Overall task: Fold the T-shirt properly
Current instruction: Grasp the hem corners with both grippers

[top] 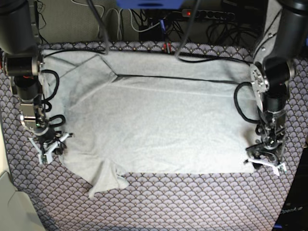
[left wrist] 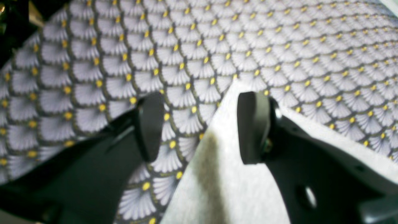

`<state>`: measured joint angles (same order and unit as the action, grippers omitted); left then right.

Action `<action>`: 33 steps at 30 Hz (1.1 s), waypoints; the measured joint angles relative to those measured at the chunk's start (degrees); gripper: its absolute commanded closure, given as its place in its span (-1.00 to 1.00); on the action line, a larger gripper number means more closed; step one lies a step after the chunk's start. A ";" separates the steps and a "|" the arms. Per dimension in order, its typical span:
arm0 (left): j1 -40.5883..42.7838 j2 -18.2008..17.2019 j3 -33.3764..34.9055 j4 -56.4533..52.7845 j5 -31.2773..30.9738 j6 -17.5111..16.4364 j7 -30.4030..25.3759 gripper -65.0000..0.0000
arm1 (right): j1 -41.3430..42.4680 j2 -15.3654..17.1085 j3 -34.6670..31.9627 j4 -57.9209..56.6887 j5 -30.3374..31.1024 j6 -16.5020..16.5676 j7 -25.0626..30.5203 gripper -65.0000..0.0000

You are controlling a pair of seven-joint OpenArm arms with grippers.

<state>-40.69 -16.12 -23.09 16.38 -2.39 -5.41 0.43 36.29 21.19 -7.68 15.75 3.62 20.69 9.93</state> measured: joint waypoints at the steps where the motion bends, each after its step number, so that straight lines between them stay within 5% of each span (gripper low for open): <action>1: -0.83 -0.17 1.44 -2.21 1.51 0.09 -0.90 -0.12 | 0.00 -0.02 0.00 0.00 0.00 0.00 0.00 1.00; 29: 3.08 1.22 2.84 -4.44 2.99 0.46 -6.10 -0.11 | 0.00 -0.07 0.00 0.02 0.02 -0.02 0.00 1.00; 33: 4.00 1.36 2.99 -3.85 3.02 0.28 -6.97 0.11 | 0.00 -0.07 0.00 0.02 0.00 -0.02 -0.02 1.00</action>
<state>-36.69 -14.76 -20.10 12.53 0.62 -5.13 -6.55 36.29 21.12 -7.68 15.77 3.62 20.67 9.91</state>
